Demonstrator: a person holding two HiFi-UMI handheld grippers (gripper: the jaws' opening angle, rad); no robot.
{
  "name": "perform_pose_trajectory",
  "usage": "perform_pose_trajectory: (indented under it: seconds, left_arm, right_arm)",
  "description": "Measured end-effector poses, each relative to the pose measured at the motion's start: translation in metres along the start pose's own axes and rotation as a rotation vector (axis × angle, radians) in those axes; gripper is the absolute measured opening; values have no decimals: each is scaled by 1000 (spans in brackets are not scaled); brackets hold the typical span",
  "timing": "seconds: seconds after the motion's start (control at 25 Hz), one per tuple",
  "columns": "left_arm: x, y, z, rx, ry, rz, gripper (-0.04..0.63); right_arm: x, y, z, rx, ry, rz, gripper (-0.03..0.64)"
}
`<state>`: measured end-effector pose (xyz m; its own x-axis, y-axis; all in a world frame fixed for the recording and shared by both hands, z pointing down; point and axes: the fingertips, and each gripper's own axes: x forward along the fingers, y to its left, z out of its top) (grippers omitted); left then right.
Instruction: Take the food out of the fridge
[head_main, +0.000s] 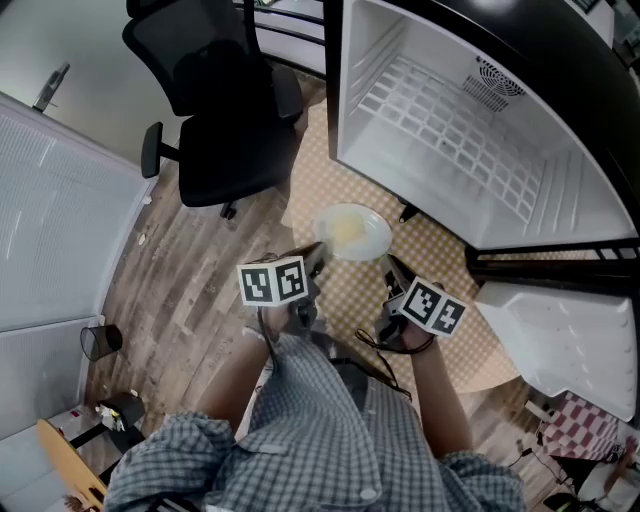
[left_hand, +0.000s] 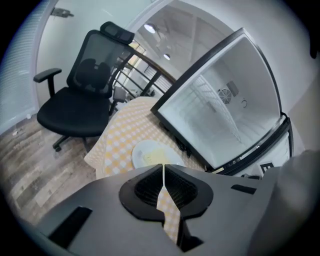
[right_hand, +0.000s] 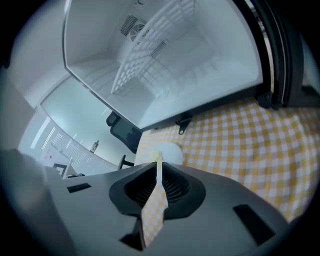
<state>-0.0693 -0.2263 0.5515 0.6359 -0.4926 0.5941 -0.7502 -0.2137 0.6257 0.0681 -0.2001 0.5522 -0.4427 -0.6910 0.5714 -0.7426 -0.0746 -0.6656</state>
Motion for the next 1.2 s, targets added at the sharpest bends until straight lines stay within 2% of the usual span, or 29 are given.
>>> perform_pose_trajectory:
  seconds: [0.24, 0.4, 0.48, 0.56, 0.68, 0.88, 1.04, 1.2]
  left_arm:
    - [-17, -59, 32, 254, -91, -62, 8]
    - [-29, -100, 47, 402, -151, -131, 6]
    - [-37, -118, 56, 437, -183, -174, 6]
    - [-45, -132, 63, 440, -209, -215, 6]
    - [-58, -147, 71, 460, -242, -246, 6]
    - [-76, -167, 80, 596, -302, -242, 6]
    - [-87, -181, 81, 670, -315, -256, 6]
    - [-89, -192, 75, 719, -297, -288, 6]
  right_arm:
    - [-36, 33, 47, -140, -157, 39, 15]
    - [-62, 54, 74, -290, -257, 32, 12]
    - [-76, 65, 83, -403, -296, 16, 11]
    - [-89, 77, 90, -515, -332, -2, 9]
    - [-107, 97, 100, -635, -397, -13, 9]
    - [-129, 131, 112, -809, -479, -18, 9]
    - [-138, 156, 116, -868, -532, 14, 9]
    - [-138, 163, 118, -830, -528, 56, 9]
